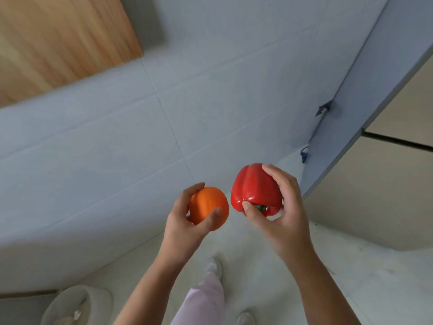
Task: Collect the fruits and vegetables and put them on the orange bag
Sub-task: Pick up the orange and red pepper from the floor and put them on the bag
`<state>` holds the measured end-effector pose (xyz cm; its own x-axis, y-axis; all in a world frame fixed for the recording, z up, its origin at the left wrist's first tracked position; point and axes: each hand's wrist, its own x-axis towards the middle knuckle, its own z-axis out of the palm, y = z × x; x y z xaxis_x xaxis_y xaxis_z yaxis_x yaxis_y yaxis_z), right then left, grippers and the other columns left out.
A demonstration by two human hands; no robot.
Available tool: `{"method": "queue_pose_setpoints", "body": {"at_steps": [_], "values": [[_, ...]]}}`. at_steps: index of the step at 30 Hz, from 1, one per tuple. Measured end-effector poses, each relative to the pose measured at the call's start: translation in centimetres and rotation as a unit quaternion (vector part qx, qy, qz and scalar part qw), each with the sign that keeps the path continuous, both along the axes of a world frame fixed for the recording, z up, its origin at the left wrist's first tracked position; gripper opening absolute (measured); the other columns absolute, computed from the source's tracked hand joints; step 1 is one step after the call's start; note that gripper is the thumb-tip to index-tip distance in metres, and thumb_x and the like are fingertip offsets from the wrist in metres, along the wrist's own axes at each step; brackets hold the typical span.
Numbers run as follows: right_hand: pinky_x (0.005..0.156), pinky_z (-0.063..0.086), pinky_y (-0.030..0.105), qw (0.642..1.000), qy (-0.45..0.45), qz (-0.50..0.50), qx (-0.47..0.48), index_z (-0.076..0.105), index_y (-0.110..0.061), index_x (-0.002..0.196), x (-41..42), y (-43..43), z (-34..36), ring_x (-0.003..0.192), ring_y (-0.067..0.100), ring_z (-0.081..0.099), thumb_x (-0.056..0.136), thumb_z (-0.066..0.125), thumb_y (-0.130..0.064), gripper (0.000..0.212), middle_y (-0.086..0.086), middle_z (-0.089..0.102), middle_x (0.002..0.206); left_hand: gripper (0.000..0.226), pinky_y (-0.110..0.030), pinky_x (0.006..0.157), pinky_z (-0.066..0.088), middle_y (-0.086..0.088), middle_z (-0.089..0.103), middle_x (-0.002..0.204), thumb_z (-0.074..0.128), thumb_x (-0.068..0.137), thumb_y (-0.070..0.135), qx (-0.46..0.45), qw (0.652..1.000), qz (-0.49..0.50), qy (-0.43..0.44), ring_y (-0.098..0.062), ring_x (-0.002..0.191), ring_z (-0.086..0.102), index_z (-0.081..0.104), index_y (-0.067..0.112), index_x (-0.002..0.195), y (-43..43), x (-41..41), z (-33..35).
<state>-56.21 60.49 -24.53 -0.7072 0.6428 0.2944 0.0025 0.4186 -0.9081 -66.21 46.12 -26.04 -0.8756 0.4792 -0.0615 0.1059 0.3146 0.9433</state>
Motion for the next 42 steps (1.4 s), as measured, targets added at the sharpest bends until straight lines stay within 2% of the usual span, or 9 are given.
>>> {"method": "queue_pose_setpoints", "body": {"at_steps": [4,6,9,12,18,28,32,39,42], "values": [[0.083,0.043,0.009,0.998,0.038,0.029,0.028,0.042,-0.025,0.127,-0.3,-1.3,5.1,0.117,0.01,0.044,0.066,0.064,-0.046,0.068,0.003,0.043,0.133,0.05,-0.037,0.085,0.051,0.023,0.057,0.11,0.066,0.054,0.056,0.033,0.999,0.034,0.022,-0.006,0.101,0.057,0.052,0.051,0.101,-1.9,0.6,4.3],[0.083,0.041,0.007,0.997,0.056,0.042,0.044,0.043,-0.021,0.127,-0.1,-1.7,7.2,0.117,0.014,0.045,0.067,0.064,-0.044,0.067,0.007,0.044,0.131,0.049,-0.04,0.087,0.05,0.022,0.057,0.111,0.066,0.054,0.055,0.045,0.997,0.045,0.035,-0.011,0.103,0.057,0.053,0.05,0.101,-3.0,1.0,6.2],[0.084,0.041,0.009,0.993,0.088,0.056,0.058,0.045,-0.019,0.126,0.3,-2.5,10.0,0.116,0.017,0.047,0.069,0.064,-0.04,0.064,0.007,0.045,0.128,0.051,-0.034,0.084,0.05,0.018,0.058,0.11,0.067,0.054,0.055,0.059,0.995,0.066,0.05,-0.009,0.102,0.057,0.054,0.049,0.102,-4.9,1.6,9.0],[0.085,0.044,0.016,0.989,0.112,0.076,0.056,0.046,-0.027,0.124,0.1,-3.6,12.3,0.115,0.01,0.047,0.069,0.065,-0.04,0.06,-0.002,0.046,0.125,0.051,-0.024,0.077,0.048,0.012,0.06,0.109,0.066,0.053,0.056,0.088,0.99,0.097,0.051,-0.005,0.095,0.059,0.056,0.047,0.103,-7.0,2.4,11.4],[0.081,0.048,0.02,0.982,0.107,0.151,0.028,0.046,-0.032,0.123,-1.4,-7.0,13.7,0.113,0.009,0.048,0.067,0.065,-0.045,0.06,-0.007,0.047,0.125,0.052,-0.014,0.067,0.048,0.002,0.064,0.109,0.065,0.052,0.055,0.14,0.971,0.193,0.014,-0.006,0.092,0.062,0.058,0.043,0.103,-10.8,4.2,13.9],[0.079,0.048,0.019,0.956,0.094,0.278,0.006,0.046,-0.041,0.119,-3.6,-13.3,15.3,0.11,0.009,0.05,0.064,0.064,-0.049,0.059,-0.014,0.047,0.124,0.051,-0.023,0.071,0.049,0.003,0.066,0.107,0.065,0.053,0.054,0.166,0.937,0.308,0.023,-0.012,0.097,0.063,0.061,0.042,0.102,-17.6,6.7,16.6],[0.078,0.049,0.021,0.941,0.105,0.323,0.013,0.047,-0.039,0.12,-3.9,-16.0,16.4,0.11,0.009,0.051,0.065,0.063,-0.049,0.058,-0.014,0.047,0.124,0.051,-0.012,0.065,0.047,0.005,0.066,0.105,0.062,0.054,0.055,0.153,0.924,0.344,0.061,-0.003,0.092,0.063,0.06,0.039,0.103,-20.1,7.8,17.9],[0.084,0.051,0.034,0.918,0.094,0.386,0.004,0.048,-0.033,0.121,-1.6,-21.6,16.4,0.111,0.01,0.051,0.065,0.064,-0.049,0.061,-0.012,0.048,0.124,0.052,-0.017,0.062,0.05,0.005,0.066,0.103,0.063,0.055,0.055,0.144,0.902,0.4,0.077,-0.005,0.087,0.065,0.06,0.038,0.104,-24.8,12.3,18.1],[0.084,0.051,0.034,0.91,0.099,0.403,-0.012,0.049,-0.032,0.12,0.5,-24.3,16.3,0.111,0.011,0.051,0.064,0.065,-0.048,0.061,-0.015,0.048,0.123,0.05,-0.016,0.062,0.049,0.005,0.066,0.103,0.064,0.055,0.054,0.147,0.892,0.419,0.082,-0.005,0.087,0.065,0.061,0.039,0.103,-27.2,15.6,17.7]]}}
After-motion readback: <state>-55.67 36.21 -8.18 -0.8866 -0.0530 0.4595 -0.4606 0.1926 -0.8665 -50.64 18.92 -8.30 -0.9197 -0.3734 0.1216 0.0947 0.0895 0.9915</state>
